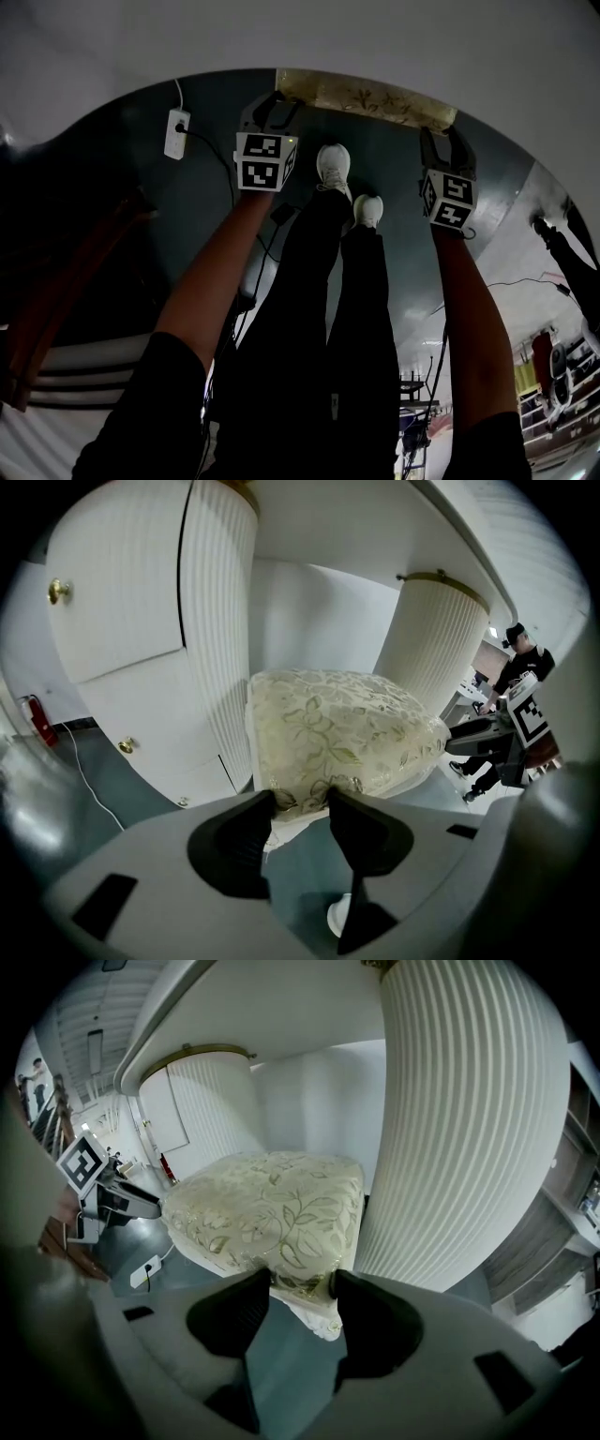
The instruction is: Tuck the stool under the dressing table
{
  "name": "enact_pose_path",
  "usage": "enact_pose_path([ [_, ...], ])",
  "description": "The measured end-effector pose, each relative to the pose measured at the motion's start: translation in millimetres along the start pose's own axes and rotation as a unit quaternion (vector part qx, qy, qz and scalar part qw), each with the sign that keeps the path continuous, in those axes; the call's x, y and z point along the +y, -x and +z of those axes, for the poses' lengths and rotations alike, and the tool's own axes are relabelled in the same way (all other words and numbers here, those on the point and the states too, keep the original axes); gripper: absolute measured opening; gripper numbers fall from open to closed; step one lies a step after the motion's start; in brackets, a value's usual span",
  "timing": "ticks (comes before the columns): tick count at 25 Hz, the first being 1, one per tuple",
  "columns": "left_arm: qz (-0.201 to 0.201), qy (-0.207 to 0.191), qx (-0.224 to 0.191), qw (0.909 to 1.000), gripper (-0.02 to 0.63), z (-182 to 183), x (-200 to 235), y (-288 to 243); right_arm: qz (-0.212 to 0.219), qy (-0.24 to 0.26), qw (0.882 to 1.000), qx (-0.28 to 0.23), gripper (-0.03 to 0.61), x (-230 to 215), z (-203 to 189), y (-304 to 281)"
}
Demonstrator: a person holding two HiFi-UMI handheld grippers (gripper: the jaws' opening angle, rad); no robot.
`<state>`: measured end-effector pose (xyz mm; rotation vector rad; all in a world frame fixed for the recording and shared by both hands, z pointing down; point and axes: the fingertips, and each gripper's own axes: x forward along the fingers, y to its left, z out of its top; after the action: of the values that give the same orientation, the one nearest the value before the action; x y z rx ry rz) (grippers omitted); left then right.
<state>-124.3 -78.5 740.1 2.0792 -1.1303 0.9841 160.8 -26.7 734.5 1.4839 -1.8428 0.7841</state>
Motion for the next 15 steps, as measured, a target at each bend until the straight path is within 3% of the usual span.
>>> enact_pose_path([
  [4,-0.001,-0.023,-0.004,0.9997,0.199,-4.0,-2.4,8.5,0.002,-0.010,1.000,-0.019,0.238,3.9,5.4,14.7],
  [9,0.002,0.015,-0.024,0.9996,0.202,-11.5,-5.5,54.8,0.030,-0.021,0.998,-0.052,0.238,21.1,20.5,66.2],
  [15,-0.011,0.053,-0.069,0.9962,0.201,26.0,-41.7,149.6,0.049,-0.037,0.994,-0.094,0.238,42.3,69.7,152.8],
])
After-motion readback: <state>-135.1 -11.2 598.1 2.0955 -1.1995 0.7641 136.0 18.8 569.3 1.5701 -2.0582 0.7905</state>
